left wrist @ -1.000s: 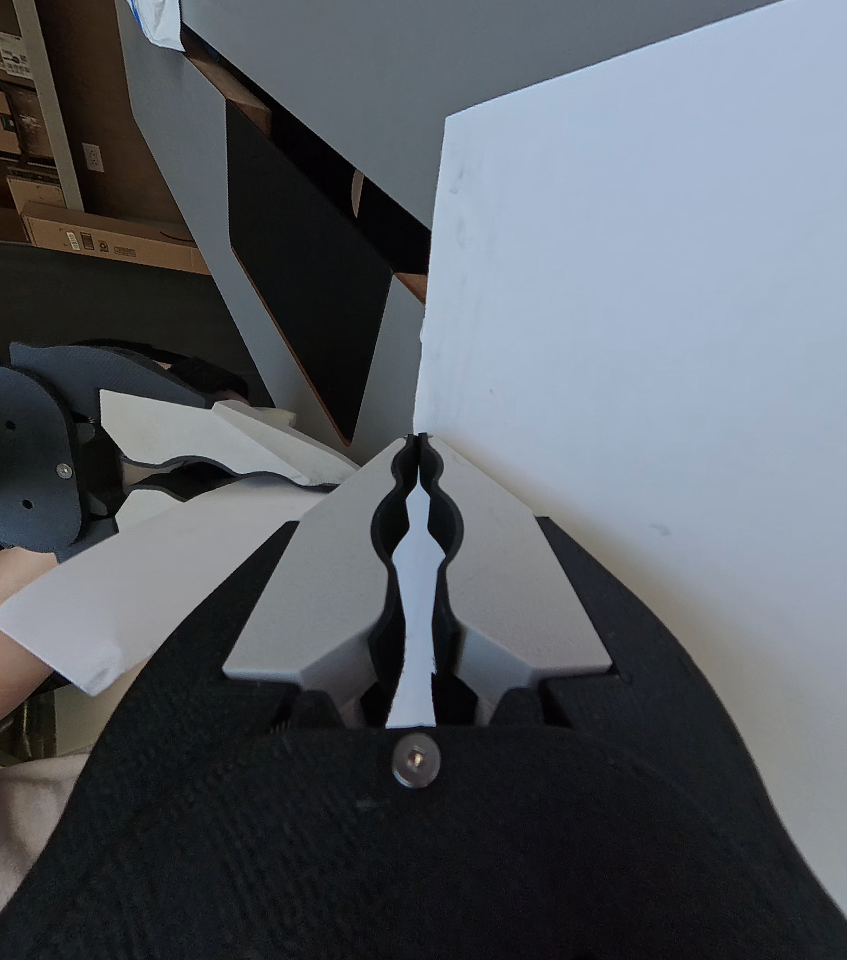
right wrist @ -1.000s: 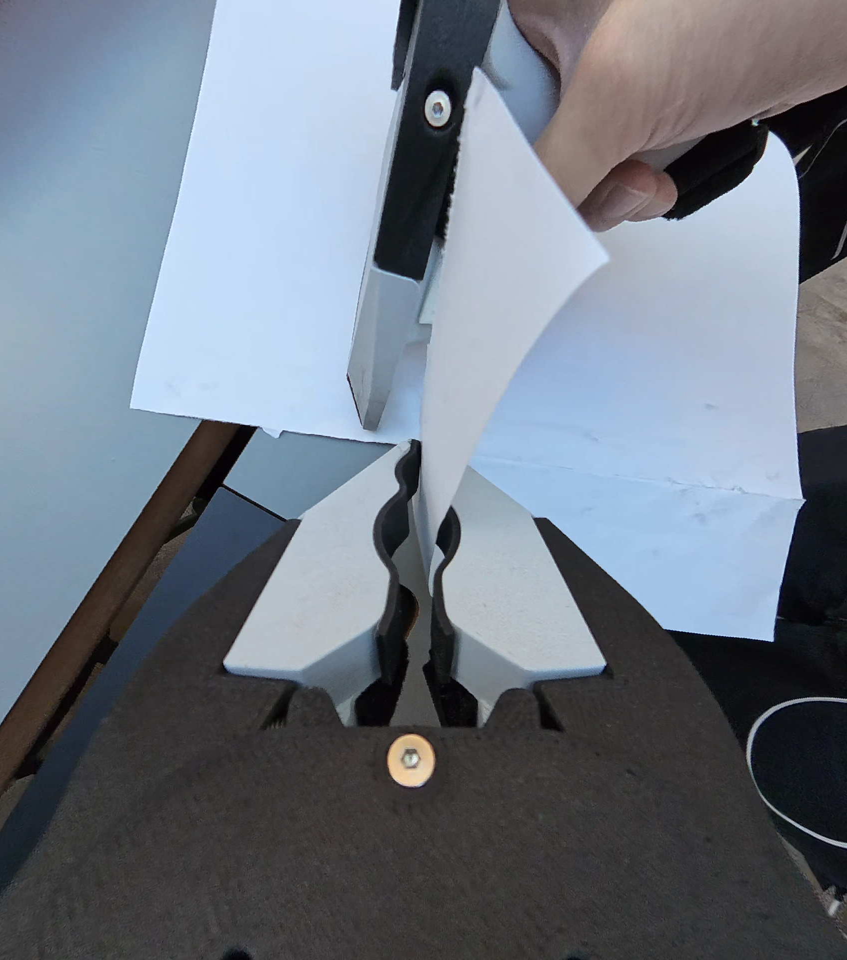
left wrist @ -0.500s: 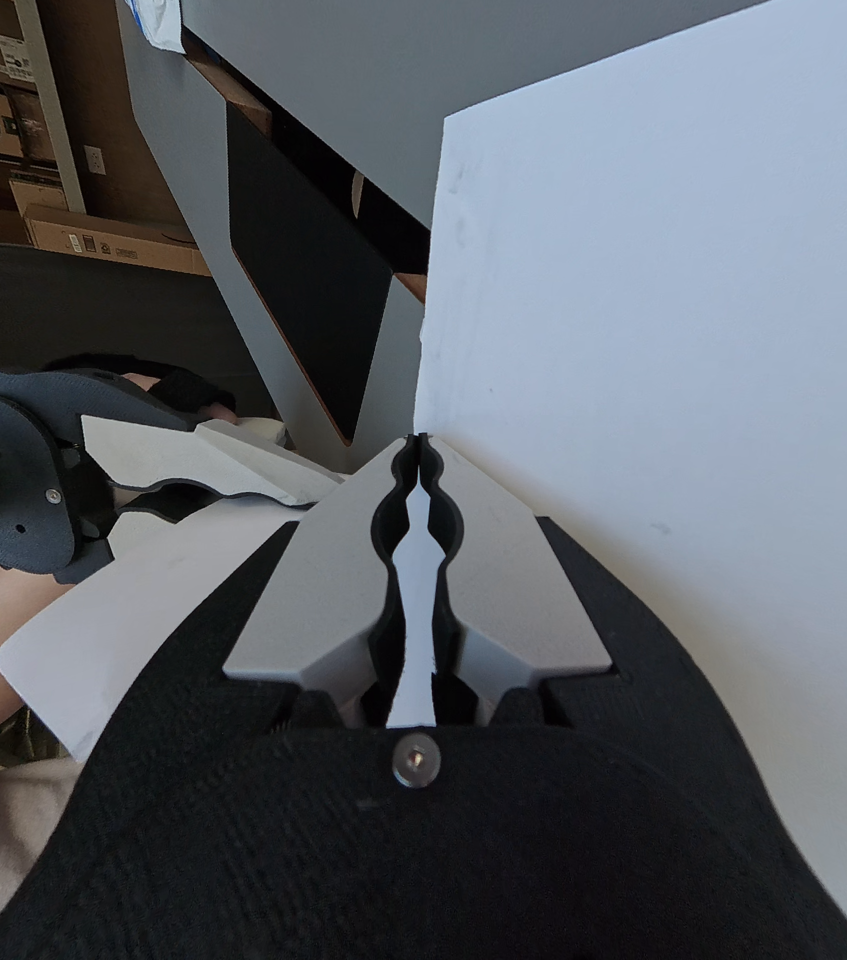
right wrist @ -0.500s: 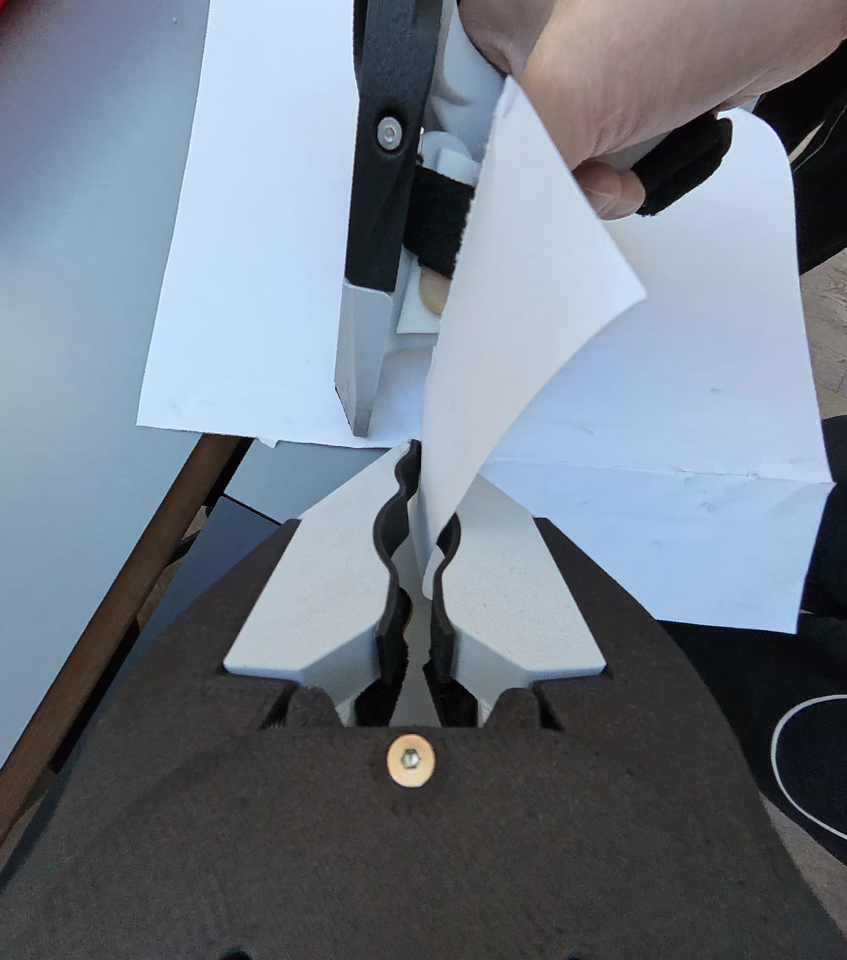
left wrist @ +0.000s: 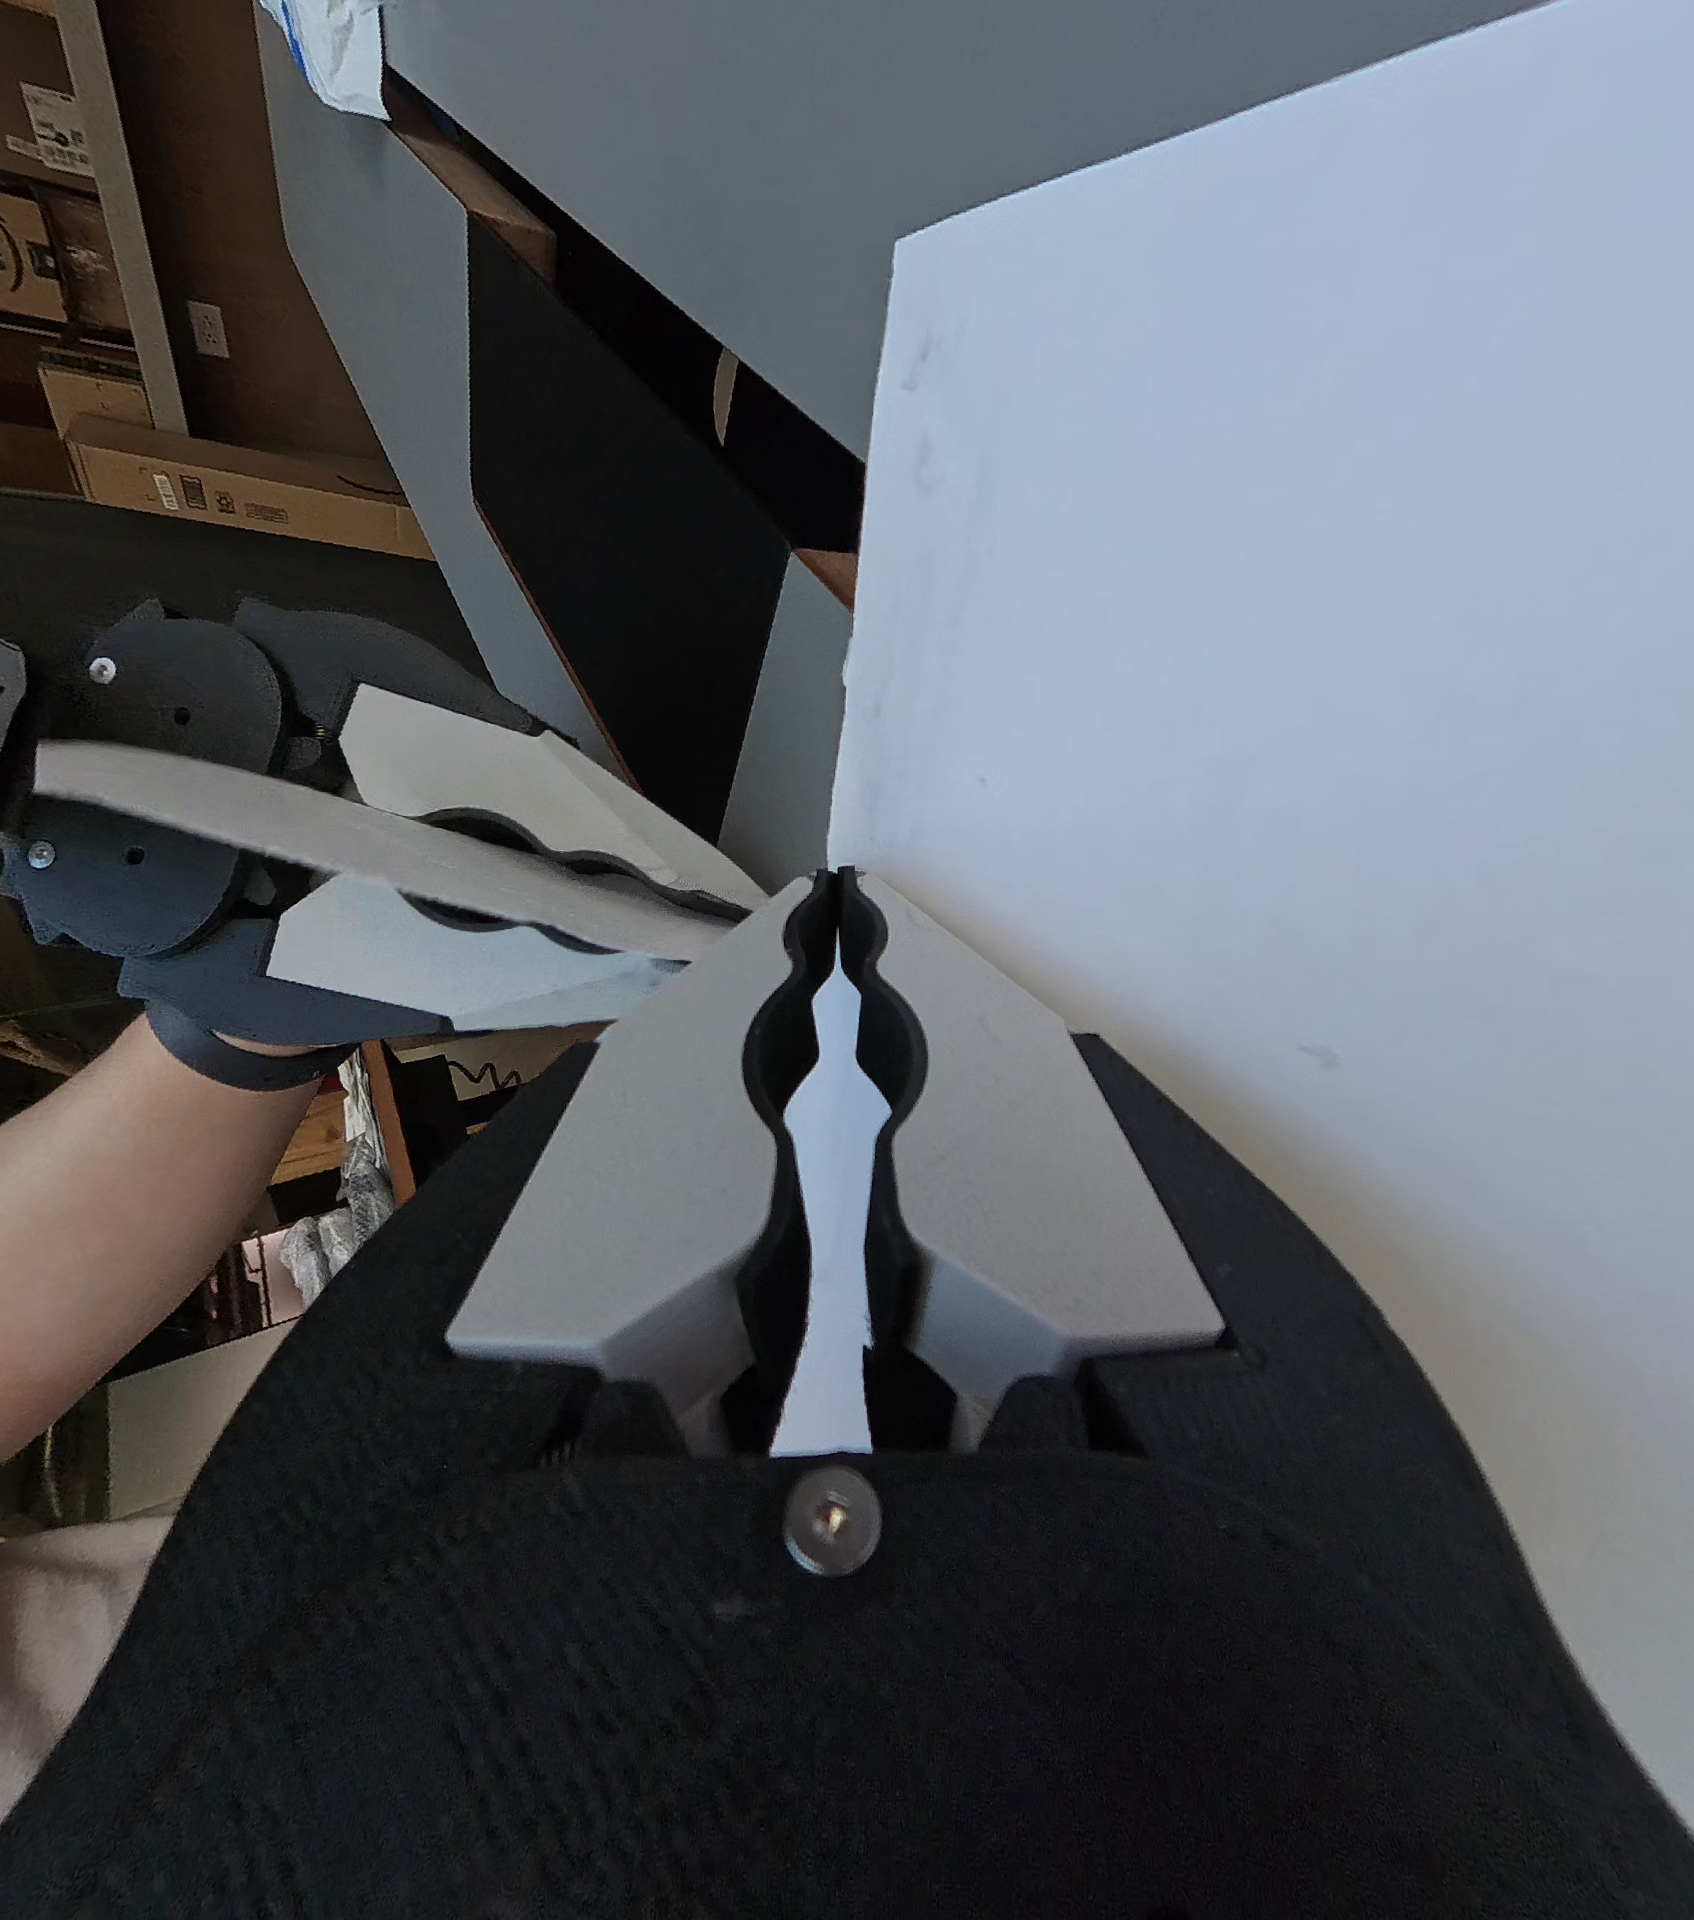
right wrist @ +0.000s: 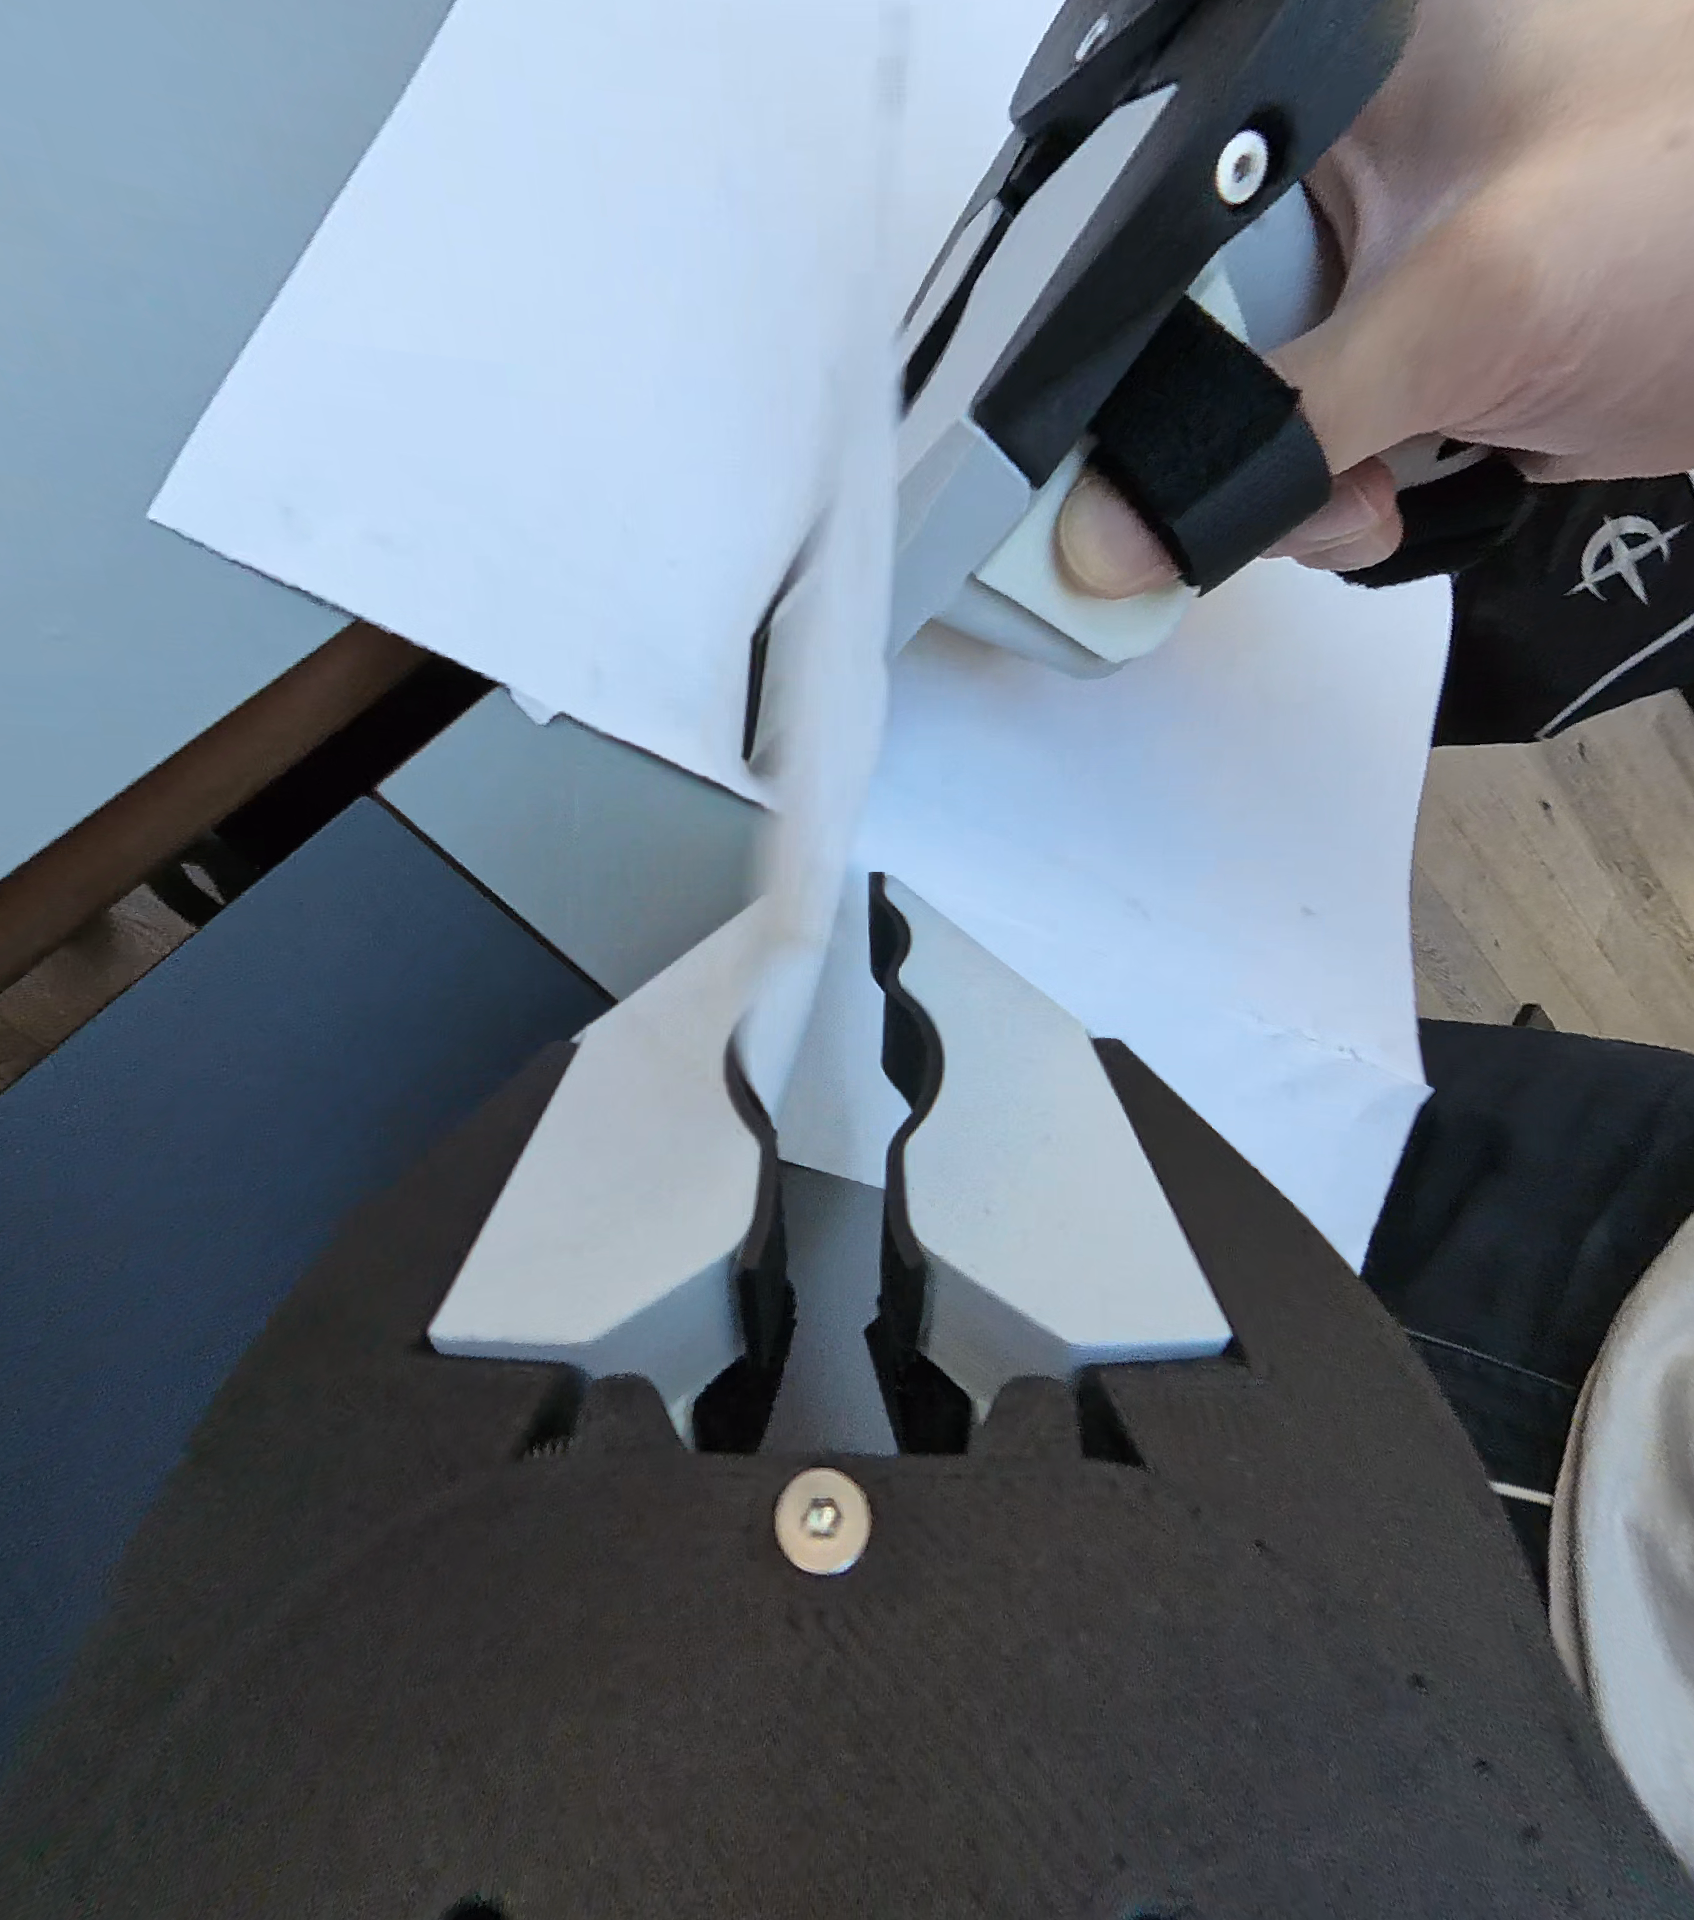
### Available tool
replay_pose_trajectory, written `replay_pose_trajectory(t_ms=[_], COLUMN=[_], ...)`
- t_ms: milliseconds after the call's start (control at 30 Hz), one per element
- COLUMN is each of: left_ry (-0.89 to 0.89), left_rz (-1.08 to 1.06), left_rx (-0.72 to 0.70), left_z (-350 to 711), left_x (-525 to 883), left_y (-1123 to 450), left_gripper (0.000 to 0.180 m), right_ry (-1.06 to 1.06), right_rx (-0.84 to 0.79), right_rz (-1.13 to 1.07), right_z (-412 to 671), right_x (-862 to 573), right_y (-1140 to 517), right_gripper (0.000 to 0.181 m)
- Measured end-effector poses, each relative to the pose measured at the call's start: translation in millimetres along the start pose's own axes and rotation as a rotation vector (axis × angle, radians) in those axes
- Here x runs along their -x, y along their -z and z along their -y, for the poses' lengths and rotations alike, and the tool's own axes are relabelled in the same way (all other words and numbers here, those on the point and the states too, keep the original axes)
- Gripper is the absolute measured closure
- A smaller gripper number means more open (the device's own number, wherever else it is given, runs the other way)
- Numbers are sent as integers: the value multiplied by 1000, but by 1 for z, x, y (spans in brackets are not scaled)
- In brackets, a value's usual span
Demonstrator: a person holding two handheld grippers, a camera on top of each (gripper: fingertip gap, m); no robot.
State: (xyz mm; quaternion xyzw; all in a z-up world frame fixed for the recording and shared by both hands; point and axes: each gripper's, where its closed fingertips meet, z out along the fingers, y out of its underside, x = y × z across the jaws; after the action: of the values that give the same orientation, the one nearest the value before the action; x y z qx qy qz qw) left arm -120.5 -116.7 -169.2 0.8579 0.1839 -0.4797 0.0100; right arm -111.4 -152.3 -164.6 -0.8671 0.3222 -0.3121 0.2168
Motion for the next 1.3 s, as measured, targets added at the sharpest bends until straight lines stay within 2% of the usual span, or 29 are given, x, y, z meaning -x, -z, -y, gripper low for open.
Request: replay_pose_trajectory(t_ms=[100,267,367,633,1067,1300], left_ry=[8,61,13,37,13,5], left_rz=[-6,-45,28,-43,-46,-35], left_rx=[-1,-11,-11,-2,20,15], left_z=[0,-9,-17,-17,-12,-12], left_x=[0,0,9,1,2,2], left_y=[0,8,8,5,0,0], left_gripper=[180,180,180,180,180,180], right_ry=[6,-57,-102,-196,-344,-346], right_rx=[1,28,52,83,65,34], right_rz=[40,56,65,61,75,52], right_z=[0,0,1,9,12,17], right_x=[4,4,7,8,5,-3], right_y=[-1,-1,0,7,13,10], right_gripper=[181,181,181,181,181,181])
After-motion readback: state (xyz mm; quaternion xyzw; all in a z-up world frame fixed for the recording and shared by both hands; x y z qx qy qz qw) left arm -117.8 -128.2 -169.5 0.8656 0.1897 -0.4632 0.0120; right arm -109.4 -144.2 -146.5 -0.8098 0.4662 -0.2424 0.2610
